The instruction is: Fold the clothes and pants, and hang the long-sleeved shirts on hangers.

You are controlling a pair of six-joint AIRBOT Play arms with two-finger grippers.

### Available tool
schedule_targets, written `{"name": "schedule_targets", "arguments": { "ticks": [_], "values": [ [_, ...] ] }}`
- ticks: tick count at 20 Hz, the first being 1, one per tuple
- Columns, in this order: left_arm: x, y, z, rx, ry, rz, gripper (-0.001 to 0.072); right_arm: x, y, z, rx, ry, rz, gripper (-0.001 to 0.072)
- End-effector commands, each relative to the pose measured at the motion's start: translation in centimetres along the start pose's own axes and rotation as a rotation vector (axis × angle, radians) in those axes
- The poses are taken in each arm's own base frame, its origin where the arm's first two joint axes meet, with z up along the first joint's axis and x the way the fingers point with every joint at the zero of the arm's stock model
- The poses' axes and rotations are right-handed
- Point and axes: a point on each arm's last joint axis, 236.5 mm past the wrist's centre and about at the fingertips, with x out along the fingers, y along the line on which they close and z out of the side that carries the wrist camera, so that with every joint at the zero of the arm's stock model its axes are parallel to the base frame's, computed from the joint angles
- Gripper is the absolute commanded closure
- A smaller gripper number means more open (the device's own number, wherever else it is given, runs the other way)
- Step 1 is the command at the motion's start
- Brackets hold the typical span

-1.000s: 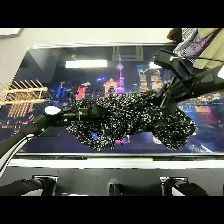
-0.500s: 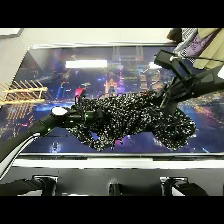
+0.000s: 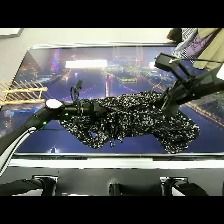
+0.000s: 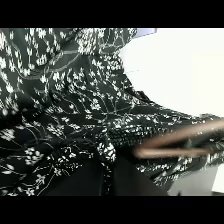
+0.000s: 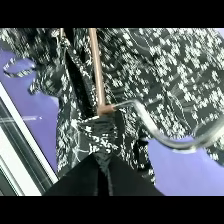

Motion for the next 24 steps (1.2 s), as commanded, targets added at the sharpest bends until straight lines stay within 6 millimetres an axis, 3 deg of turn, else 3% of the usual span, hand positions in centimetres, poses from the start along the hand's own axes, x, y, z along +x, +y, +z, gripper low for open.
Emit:
{"name": "schedule_targets", "arguments": {
  "ticks": [1, 9, 12, 14, 19, 24],
  "values": [
    [-1.0, 0.6, 0.8, 0.065, 0.027, 0.062, 0.0688, 0.3, -1.1, -0.9, 0.022, 0.041, -0.035, 0.0697],
    [-2.0, -0.2, 2.9, 0.094, -0.009, 0.061, 0.0687, 1.2, 0.3, -0.9, 0.021, 0.051, 0.041, 0.0698],
    [-2.4, -1.5, 4.2, 0.125, -0.033, 0.046, 0.0687, 3.2, 1.7, -1.0, -0.021, 0.096, 0.063, 0.0698],
    [-2.7, -2.9, 4.6, 0.153, -0.027, 0.023, 0.0688, 4.9, 0.8, -0.7, 0.024, 0.115, -0.016, 0.0698],
    [-5.5, -7.0, 5.1, 0.252, 0.011, 0.028, 0.0688, 6.7, 0.2, 4.2, -0.033, -0.036, -0.103, 0.0697],
    [-8.9, -12.0, 3.7, 0.277, 0.010, 0.043, 0.0688, 9.5, 3.4, 9.4, -0.049, -0.181, -0.005, 0.0697]
  ]
}}
